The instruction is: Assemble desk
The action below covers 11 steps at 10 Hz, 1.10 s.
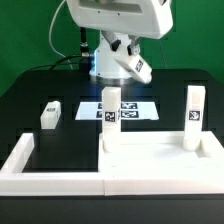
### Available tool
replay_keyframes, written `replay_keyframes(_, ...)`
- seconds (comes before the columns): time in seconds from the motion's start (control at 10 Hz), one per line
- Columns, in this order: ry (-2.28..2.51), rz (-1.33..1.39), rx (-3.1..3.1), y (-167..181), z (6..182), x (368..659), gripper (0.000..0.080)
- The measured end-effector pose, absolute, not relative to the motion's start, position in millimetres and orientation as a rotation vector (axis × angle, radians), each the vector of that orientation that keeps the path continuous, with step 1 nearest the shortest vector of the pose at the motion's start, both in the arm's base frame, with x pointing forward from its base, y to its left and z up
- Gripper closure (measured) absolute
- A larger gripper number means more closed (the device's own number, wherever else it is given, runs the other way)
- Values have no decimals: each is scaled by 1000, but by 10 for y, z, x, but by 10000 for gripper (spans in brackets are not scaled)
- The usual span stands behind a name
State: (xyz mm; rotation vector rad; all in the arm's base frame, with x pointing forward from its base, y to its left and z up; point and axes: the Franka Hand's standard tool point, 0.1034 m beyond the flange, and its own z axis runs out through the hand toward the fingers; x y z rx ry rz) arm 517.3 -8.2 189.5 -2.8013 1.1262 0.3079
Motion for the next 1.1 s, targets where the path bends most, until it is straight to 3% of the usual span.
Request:
replay_keyframes(0.3, 1030, -193, -2976, 32, 1851, 5540, 509)
replay_keyframes(0.5, 929, -471, -2985, 318, 2042, 5819, 509)
replay_keyframes(0.9, 911, -691, -2857, 738, 1953, 5838, 509)
replay_keyframes(1.1, 805, -697, -2891, 771, 1947, 5871, 509)
